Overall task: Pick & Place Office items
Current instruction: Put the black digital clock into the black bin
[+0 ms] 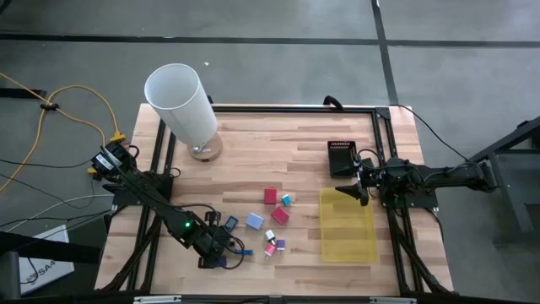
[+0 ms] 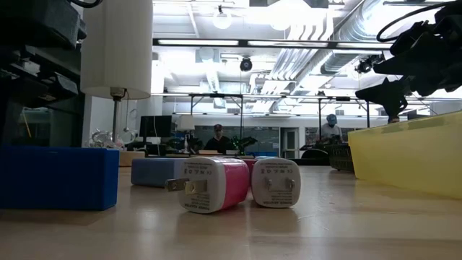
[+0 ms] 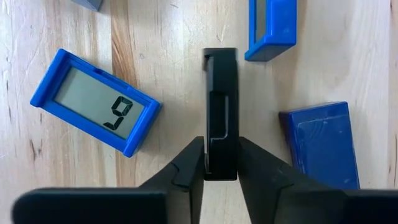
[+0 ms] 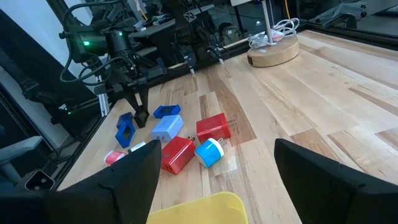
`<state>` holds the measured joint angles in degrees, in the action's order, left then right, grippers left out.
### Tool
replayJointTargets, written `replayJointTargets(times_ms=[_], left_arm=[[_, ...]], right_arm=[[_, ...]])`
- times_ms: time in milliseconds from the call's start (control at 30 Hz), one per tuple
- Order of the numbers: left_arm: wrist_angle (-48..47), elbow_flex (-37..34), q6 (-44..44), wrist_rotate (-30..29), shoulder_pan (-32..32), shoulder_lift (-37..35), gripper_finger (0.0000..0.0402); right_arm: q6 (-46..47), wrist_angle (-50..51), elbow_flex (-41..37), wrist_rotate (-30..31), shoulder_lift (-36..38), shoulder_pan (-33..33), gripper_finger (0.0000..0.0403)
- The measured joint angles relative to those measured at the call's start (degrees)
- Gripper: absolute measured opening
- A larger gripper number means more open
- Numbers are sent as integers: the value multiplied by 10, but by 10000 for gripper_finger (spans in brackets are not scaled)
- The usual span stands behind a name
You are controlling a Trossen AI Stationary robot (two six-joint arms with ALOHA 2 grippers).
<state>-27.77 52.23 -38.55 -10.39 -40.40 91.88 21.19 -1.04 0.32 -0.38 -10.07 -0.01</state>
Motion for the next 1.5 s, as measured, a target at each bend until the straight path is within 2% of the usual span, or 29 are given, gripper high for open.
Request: replayJointTargets(times_ms=[133,533,900,1100,1500], left_arm=[[0,0,0,0,0,0,55],[0,0,0,0,0,-2,59],[18,0,19,-7,26,-60,59],[72,0,86,-7,68,-85,59],[220,0,247,6,175,-92,59]], right_arm=[[0,0,0,0,0,0,300],[0,0,0,0,0,0,300],[0,0,0,0,0,0,300],[0,0,0,0,0,0,300],[0,0,0,0,0,0,300]])
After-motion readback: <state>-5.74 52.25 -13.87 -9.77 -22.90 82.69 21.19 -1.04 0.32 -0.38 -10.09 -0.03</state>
